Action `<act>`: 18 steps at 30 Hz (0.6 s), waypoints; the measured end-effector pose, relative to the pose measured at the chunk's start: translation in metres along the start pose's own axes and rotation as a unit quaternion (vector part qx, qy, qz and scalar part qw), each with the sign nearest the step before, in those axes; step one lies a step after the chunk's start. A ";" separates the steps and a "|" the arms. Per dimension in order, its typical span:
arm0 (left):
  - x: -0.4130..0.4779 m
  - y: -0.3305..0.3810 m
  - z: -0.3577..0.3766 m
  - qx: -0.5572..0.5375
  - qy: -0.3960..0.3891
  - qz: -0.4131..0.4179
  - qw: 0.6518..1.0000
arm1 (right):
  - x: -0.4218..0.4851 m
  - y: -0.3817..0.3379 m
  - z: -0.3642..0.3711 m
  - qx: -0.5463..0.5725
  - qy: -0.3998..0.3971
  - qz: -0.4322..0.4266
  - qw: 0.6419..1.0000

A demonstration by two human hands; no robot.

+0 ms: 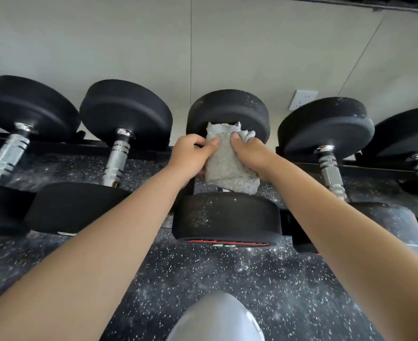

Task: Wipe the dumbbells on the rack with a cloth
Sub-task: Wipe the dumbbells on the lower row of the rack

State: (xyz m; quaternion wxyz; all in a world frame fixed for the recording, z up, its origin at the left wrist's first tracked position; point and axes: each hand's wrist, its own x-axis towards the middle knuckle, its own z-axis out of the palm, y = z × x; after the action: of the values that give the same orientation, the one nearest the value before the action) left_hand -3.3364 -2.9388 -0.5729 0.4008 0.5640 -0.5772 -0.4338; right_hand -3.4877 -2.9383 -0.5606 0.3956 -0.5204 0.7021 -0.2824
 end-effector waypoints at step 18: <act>0.007 -0.012 -0.016 -0.097 0.001 -0.024 0.995 | -0.011 0.003 -0.014 -0.207 -0.089 -0.007 0.974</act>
State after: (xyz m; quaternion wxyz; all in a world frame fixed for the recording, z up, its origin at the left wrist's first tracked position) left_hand -3.3176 -2.9460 -0.5791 0.4434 0.5364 -0.5185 -0.4968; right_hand -3.4991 -2.9274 -0.5527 0.3382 -0.6193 0.7034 -0.0860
